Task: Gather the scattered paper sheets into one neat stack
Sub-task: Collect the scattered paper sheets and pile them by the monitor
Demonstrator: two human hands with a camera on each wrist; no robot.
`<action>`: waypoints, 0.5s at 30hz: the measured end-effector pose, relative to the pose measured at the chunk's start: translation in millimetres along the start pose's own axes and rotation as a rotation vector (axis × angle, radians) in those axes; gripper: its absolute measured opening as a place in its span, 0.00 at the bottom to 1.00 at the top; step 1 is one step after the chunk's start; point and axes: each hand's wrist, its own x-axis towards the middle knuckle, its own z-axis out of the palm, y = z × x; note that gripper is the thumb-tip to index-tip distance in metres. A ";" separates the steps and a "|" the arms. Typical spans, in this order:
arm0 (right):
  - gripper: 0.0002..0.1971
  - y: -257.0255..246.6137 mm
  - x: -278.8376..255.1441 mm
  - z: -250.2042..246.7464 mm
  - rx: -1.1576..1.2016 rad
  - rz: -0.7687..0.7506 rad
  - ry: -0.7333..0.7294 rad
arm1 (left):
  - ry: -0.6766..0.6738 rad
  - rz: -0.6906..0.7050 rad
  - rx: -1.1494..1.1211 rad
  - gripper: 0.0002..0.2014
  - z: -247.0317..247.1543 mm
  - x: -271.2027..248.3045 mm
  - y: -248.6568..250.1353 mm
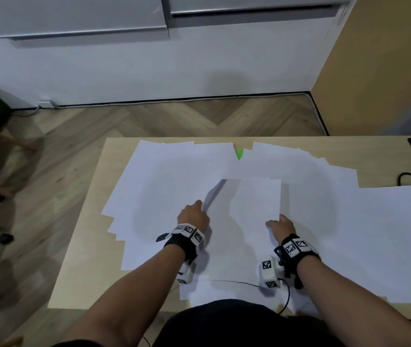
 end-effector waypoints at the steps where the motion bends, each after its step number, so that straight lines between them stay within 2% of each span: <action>1: 0.17 -1.7 -0.3 5.3 0.021 -0.003 -0.007 | -0.011 0.029 -0.014 0.11 3.5 -4.0 8.7; 3: 0.11 -3.9 0.4 16.4 0.101 -0.006 -0.027 | -0.029 0.077 -0.074 0.14 11.9 -9.6 25.0; 4: 0.07 -6.1 -1.8 21.1 0.140 -0.008 -0.041 | -0.061 0.097 -0.127 0.19 15.9 -11.7 32.1; 5: 0.09 -5.2 2.1 26.4 0.166 -0.018 -0.056 | -0.129 0.114 -0.190 0.25 20.3 -12.5 37.8; 8: 0.40 -4.6 8.7 36.6 0.234 0.037 -0.103 | -0.355 0.133 -0.434 0.39 29.6 -13.5 48.4; 9: 0.48 -1.3 12.4 38.9 0.238 0.057 -0.104 | -0.373 0.122 -0.525 0.41 29.4 -13.9 48.3; 11: 0.57 14.3 31.3 47.4 0.219 0.028 -0.125 | -0.293 0.140 -0.602 0.35 28.6 -11.1 38.1; 13: 0.62 -0.7 8.7 50.1 0.165 0.000 -0.150 | -0.098 0.125 -0.563 0.21 27.2 -2.1 16.7; 14: 0.62 -10.5 -3.7 51.0 0.121 -0.013 -0.154 | 0.018 0.061 -0.521 0.16 25.6 4.1 2.7; 15: 0.59 -18.3 -12.8 53.2 0.063 -0.028 -0.149 | 0.110 -0.048 -0.453 0.16 23.9 8.8 -12.8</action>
